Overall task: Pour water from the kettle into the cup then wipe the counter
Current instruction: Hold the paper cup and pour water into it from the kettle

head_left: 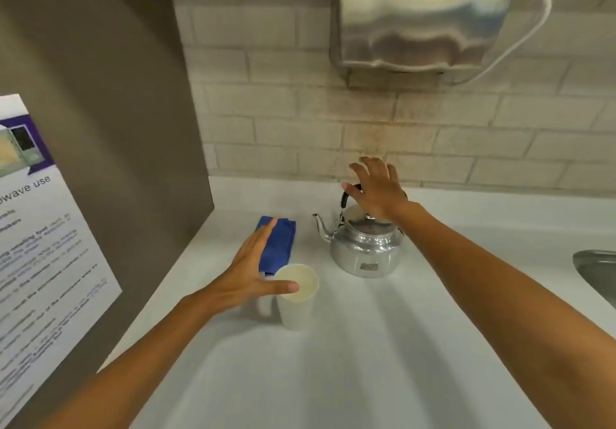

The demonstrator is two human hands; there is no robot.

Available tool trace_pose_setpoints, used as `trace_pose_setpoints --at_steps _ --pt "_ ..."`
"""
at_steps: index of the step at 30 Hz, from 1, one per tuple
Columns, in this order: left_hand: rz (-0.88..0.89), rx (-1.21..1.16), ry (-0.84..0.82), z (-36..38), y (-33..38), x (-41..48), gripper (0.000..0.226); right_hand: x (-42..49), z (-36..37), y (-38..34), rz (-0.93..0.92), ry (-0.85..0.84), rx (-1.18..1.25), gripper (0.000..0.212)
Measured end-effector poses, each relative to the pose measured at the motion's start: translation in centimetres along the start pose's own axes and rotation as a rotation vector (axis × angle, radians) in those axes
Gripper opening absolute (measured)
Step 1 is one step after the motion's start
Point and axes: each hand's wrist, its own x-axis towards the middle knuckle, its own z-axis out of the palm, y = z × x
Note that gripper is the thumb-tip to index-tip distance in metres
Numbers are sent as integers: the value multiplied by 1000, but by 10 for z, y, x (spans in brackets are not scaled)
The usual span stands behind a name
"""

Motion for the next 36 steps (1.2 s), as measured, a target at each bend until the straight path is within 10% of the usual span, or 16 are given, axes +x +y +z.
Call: trace_pose_setpoints --at_steps 36 --pt "-180 -352 311 94 -34 12 78 17 6 20 331 259 432 51"
